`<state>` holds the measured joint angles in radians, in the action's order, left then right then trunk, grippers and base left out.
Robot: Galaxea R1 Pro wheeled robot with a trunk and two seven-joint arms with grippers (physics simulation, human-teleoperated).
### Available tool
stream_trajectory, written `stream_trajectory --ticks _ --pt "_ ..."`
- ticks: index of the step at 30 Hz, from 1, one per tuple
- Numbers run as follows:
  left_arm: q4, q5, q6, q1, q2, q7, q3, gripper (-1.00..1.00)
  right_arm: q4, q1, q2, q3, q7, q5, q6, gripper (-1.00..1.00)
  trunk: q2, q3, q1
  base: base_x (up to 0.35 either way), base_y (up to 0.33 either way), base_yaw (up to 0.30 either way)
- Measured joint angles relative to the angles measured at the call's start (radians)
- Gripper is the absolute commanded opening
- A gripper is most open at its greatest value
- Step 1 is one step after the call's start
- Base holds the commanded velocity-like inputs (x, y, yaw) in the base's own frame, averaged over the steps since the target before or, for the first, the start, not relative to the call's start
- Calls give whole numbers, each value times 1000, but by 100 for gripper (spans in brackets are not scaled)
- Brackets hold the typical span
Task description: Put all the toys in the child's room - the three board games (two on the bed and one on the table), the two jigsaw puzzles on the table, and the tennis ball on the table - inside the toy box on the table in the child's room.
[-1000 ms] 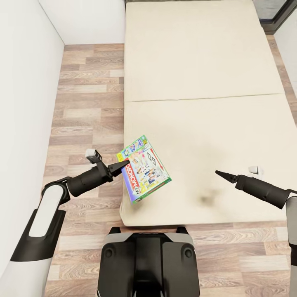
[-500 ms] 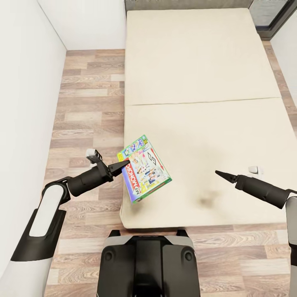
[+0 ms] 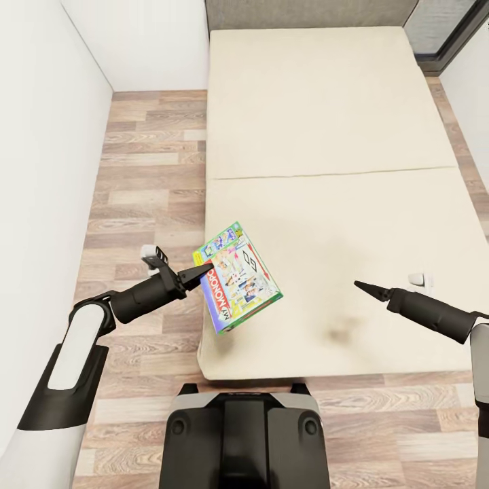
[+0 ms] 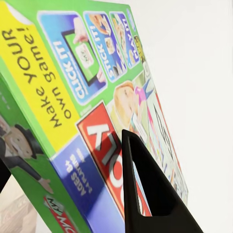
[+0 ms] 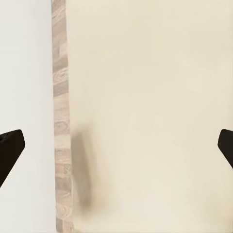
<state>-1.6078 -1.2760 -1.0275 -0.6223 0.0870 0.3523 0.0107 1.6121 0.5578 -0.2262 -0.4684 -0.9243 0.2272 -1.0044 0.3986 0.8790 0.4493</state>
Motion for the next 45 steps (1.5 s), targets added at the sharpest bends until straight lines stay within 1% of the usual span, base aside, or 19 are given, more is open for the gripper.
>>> stream_trajectory --ticks 9,16,25,45 --pt "0 0 0 2 1 6 -4 -100 0 0 0 0 8 0 0 100 0 -15 0 0 0 0" --pt "0 -6 -1 3 2 8 -5 -100 0 0 1 3 9 0 0 100 0 -26 0 0 0 0" --pt "0 -11 -5 1 12 20 -5 -100 0 0 6 22 9 -1 0 100 0 -40 0 0 0 0" --pt "0 -10 -2 0 11 25 -4 -100 0 1 8 26 11 -1 0 100 0 -73 0 0 0 0"
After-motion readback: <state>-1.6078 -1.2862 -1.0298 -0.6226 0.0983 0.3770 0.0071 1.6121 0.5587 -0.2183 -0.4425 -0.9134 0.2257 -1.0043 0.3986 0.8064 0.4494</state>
